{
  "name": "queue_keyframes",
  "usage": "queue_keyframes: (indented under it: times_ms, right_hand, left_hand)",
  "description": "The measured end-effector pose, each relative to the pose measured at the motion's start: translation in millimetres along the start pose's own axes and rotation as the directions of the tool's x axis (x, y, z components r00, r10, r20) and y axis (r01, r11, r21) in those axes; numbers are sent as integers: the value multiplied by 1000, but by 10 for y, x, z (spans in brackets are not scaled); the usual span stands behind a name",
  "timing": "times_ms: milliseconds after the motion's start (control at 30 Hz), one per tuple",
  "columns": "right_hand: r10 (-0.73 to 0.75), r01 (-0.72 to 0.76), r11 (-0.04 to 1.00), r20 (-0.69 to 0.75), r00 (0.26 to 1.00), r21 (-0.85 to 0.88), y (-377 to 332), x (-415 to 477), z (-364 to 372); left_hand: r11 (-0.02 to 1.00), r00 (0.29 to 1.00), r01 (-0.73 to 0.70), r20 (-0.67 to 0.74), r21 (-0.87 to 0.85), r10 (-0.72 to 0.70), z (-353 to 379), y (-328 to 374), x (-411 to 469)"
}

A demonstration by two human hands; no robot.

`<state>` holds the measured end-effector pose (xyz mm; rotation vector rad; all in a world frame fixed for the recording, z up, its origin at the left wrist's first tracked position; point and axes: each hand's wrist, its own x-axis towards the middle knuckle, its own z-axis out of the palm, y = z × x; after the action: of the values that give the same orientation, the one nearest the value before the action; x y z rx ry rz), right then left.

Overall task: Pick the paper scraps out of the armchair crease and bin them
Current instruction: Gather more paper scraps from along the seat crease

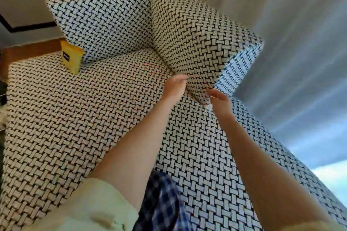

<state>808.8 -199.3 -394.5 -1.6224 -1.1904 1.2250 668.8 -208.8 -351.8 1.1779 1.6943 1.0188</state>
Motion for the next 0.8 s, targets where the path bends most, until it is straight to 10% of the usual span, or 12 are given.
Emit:
queue_keyframes:
  times_ms: [167,267,333,600,800]
  right_hand:
    - [-178,59,913,-264,948,-404,277,156,-251]
    - [-181,38,761,-156,971,-647,490,335,-295]
    - [-187,62,769,-131,974,-637,587,397,-288]
    - [-287,136,728,-119,950,-672,792,666,-196]
    - [-218,127,470,25,976,-874,778,797,-239]
  left_hand:
    - [913,980,-71,197,402,-10,402,-184,249]
    - [408,929,-313,366,858,-56,590,-376,364]
    - [277,915,-350,390,895,-102,627,-456,479]
    - [331,887,-395,449,857,-105,601,-660,912]
    - [401,827,-523,562,752,24,470,-708,960]
